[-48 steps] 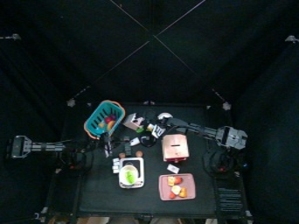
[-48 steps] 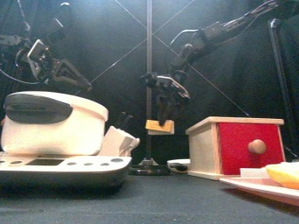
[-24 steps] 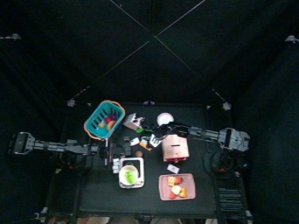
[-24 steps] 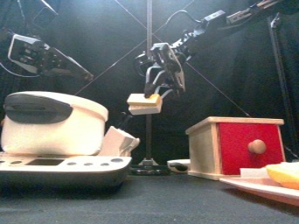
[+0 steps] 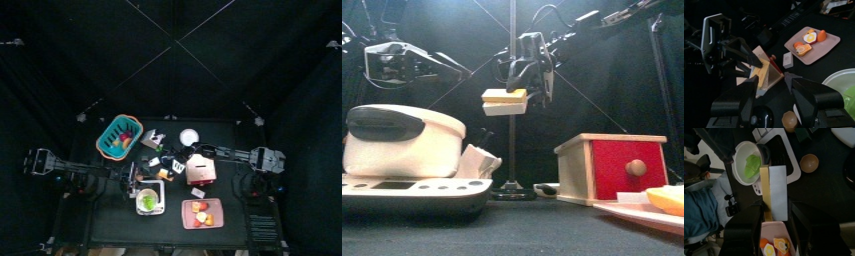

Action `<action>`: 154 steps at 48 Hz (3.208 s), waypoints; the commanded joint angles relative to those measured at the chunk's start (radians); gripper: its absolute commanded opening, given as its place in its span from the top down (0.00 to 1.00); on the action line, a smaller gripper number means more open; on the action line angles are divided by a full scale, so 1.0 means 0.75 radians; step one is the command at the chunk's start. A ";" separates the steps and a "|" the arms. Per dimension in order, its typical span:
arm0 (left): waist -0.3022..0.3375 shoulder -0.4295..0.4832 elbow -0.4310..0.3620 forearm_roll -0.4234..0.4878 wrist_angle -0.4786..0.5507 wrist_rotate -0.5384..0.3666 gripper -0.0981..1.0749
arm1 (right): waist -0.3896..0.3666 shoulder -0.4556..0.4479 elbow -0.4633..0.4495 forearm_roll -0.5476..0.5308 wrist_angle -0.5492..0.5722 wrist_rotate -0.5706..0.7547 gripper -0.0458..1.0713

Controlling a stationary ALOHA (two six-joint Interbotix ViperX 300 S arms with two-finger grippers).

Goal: Separate egg

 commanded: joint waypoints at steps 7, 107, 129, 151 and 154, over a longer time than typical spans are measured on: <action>0.000 0.102 -0.072 -0.018 -0.108 0.108 0.20 | 0.025 -0.025 -0.018 0.012 -0.004 -0.006 0.38; -0.006 0.172 -0.070 -0.315 -0.205 0.305 0.42 | 0.043 -0.268 0.260 -0.254 -0.415 -0.008 0.12; -0.049 0.063 -0.082 -0.556 -0.211 0.061 0.42 | 0.233 -0.511 0.652 -0.626 -1.137 0.016 0.12; -0.067 0.000 -0.072 -0.378 -0.268 -0.415 0.42 | 0.313 -0.520 0.865 -0.744 -1.802 0.027 0.06; -0.070 0.002 -0.076 -0.354 -0.295 -0.427 0.42 | 0.323 -0.515 0.857 -0.765 -1.816 0.051 0.05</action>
